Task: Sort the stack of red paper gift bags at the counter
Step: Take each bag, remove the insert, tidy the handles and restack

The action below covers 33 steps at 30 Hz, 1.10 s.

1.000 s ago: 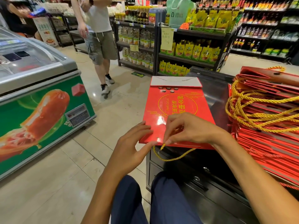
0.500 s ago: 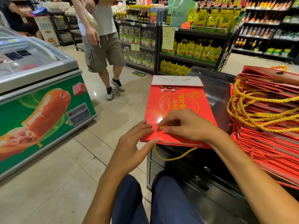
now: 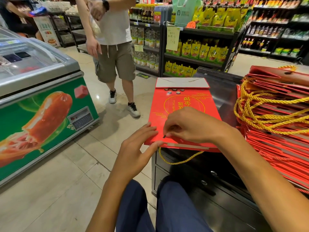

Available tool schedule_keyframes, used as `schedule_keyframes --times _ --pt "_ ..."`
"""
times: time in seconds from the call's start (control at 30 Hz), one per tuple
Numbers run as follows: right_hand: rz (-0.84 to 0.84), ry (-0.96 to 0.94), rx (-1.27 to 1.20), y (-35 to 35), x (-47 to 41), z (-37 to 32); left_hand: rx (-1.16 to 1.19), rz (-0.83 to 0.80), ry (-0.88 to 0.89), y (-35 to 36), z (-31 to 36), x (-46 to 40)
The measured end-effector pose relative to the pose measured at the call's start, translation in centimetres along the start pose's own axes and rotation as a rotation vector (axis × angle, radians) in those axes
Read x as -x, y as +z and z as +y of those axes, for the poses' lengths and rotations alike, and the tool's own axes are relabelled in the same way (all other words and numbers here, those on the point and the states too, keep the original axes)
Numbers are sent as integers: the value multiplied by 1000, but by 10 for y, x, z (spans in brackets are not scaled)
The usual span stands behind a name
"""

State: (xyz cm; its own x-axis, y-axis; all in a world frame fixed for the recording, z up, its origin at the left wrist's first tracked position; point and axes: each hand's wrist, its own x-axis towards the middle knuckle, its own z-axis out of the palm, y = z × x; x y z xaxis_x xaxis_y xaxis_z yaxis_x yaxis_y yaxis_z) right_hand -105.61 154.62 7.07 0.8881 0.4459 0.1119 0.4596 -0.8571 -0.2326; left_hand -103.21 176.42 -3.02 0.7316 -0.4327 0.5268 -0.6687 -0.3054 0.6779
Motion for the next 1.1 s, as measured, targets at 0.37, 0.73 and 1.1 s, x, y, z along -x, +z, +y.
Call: schedule_keyframes --times 0.37,0.73,1.1 --pt "12 49 -89 1 8 -6 34 218 19 7 7 -4" --pt "241 102 -89 9 13 -9 -22 451 98 18 26 -1" --pt "283 34 8 15 7 -7 -39 570 -141 44 38 -3"
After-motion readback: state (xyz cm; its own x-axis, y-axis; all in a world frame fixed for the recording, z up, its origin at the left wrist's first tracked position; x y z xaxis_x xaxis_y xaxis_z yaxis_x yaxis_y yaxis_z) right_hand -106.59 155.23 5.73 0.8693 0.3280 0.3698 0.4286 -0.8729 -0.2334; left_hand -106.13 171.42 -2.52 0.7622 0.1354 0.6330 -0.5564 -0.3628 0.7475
